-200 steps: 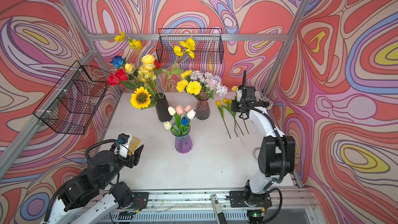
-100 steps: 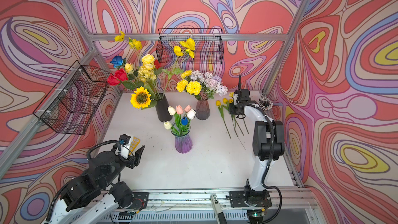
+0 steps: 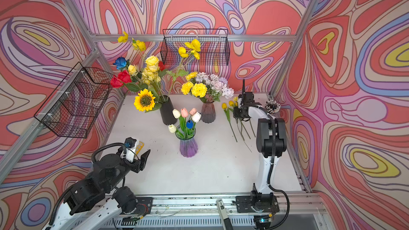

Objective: Pick out yellow flowers from the vase
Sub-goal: Place the flower at the center of the board.

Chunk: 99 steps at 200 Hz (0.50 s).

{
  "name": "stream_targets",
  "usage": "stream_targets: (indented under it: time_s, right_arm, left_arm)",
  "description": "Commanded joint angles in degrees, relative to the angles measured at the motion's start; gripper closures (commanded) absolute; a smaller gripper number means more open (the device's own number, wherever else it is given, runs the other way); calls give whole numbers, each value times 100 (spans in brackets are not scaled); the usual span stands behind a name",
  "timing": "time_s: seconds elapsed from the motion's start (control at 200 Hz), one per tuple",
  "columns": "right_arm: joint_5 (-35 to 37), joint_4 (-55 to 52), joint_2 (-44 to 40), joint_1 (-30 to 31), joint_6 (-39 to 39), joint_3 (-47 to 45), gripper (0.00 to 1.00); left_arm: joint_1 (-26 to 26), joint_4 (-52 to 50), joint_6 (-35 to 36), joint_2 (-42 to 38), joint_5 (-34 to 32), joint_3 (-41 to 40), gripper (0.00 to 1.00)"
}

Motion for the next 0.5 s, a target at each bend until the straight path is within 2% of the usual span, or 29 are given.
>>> stream_targets:
  time_s: [0.0, 0.346, 0.491]
  right_arm:
    - [-18, -111, 241, -50, -132, 191, 100]
    - [51, -185, 595, -75, -190, 429, 100]
    - [164, -290, 589, -74, -220, 508, 93]
  left_arm:
    - [31, 122, 68, 33, 57, -68, 24]
    - [31, 120, 48, 23, 143, -67, 23]
    - [31, 121, 42, -4, 123, -76, 23]
